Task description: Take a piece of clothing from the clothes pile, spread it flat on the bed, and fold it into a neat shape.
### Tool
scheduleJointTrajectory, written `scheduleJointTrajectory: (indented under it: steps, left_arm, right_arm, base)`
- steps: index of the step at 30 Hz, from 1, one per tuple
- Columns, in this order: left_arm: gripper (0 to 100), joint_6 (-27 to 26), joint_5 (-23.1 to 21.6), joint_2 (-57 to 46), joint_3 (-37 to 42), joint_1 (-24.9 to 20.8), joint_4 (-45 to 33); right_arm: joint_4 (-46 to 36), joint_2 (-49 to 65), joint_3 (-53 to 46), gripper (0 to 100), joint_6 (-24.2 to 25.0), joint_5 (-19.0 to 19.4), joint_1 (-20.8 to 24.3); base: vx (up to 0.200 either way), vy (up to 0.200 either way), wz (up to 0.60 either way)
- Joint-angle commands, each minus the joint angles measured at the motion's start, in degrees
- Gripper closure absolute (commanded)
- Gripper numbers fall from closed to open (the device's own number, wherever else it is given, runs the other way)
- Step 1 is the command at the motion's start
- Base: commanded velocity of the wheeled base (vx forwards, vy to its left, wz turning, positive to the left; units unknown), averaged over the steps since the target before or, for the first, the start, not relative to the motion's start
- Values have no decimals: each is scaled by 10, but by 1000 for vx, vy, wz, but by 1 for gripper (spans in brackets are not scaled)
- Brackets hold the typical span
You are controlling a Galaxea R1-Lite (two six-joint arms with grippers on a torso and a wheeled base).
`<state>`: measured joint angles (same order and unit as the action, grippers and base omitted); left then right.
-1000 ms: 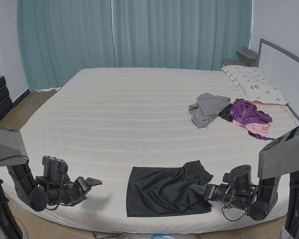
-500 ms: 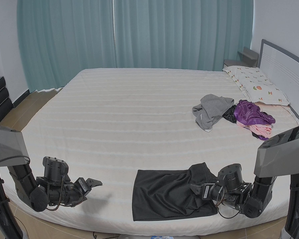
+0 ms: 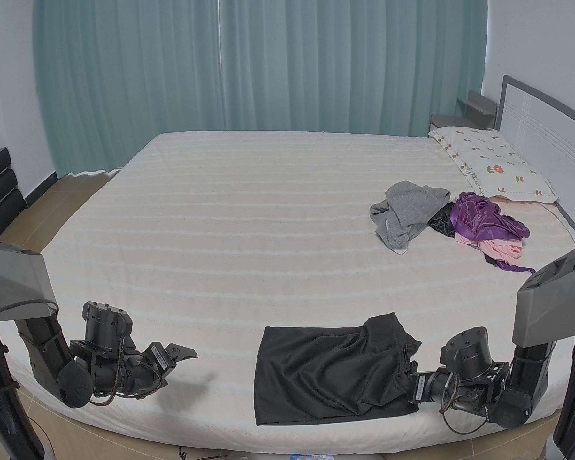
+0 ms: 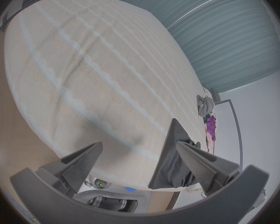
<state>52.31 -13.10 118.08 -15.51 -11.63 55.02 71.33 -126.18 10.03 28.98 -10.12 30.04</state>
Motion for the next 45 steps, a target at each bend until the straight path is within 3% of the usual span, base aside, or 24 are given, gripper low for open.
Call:
scheduleJointTrajectory:
  steps: [1, 4, 12, 13, 19, 30, 31, 39, 45]
  left_arm:
    - [0, 0, 0, 1, -1, -1, 0]
    - [0, 0, 0, 1, 0, 0, 0]
    - [0, 0, 0, 1, -1, -1, 0]
    - [0, 0, 0, 1, -1, -1, 0]
    - [0, 0, 0, 1, -1, -1, 0]
    - [0, 0, 0, 2, 0, -1, 0]
    - [0, 0, 0, 1, 0, -1, 0]
    - [0, 0, 0, 2, 0, -1, 0]
    - [0, -1, 0, 2, 0, -1, 0]
  right_arm:
    - [5, 27, -43, 100, -7, 6, -17]
    - [7, 24, -62, 100, -39, 18, -39]
    - [8, 14, -73, 100, -53, 28, -51]
    - [11, 16, -68, 0, -49, 30, -52]
    - [73, 16, -57, 0, -9, 77, -46]
    - [79, -20, -26, 0, 19, 98, -24]
    - [75, -22, -29, 100, 17, 98, -18]
    - [44, -23, -48, 100, 6, 89, -20]
    - [38, -10, -71, 100, -23, 89, -49]
  base:
    - [0, 0, 0]
    - [0, 0, 0]
    - [0, 0, 0]
    - [0, 0, 0]
    - [0, 0, 0]
    - [0, 0, 0]
    - [0, 0, 0]
    - [0, 0, 0]
    - [0, 0, 0]
